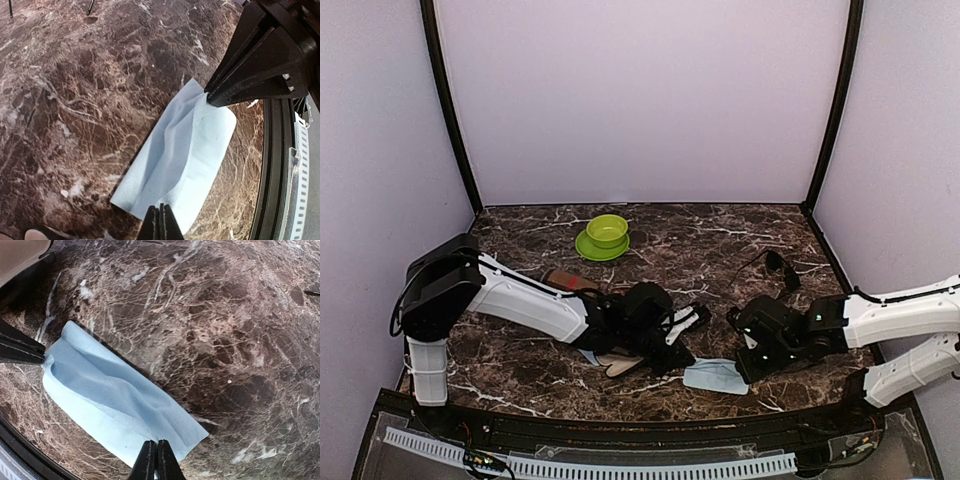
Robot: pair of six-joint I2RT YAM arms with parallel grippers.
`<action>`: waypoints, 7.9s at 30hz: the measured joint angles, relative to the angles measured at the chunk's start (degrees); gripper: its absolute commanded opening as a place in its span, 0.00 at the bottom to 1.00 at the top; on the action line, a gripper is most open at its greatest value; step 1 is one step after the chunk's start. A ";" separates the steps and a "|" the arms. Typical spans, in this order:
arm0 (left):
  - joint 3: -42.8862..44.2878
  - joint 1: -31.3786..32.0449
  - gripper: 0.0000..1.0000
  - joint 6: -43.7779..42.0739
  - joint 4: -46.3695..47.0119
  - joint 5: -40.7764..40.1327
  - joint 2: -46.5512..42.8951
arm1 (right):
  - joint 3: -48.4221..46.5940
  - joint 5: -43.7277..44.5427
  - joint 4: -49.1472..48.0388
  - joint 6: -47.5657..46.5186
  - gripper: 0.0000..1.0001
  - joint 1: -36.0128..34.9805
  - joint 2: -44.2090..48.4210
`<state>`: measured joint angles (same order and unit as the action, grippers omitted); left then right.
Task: Organize the sunglasses
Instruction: Fold the glasses cleaning cloth at the corner of the board, then smooth out the folded cleaning cloth at the corner of the board, then pick up the folded cleaning cloth from the corner of the board.
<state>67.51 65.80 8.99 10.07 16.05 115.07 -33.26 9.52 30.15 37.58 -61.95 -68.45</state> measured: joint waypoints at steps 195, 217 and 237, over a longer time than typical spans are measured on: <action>3.82 6.45 0.34 -7.76 -16.13 -5.53 -1.66 | 3.67 -1.40 7.89 16.02 0.34 -5.22 3.52; 16.39 0.37 0.35 -4.39 -17.27 0.90 5.70 | 5.81 -5.51 0.87 8.39 0.33 9.90 7.28; 19.96 0.48 0.21 -8.57 -23.69 1.07 9.92 | 8.07 -8.00 -3.13 6.67 0.19 10.25 4.90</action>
<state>87.46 66.28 0.43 -13.63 17.12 124.99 -25.19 1.52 27.03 44.25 -51.70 -63.55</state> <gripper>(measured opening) 0.227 0.220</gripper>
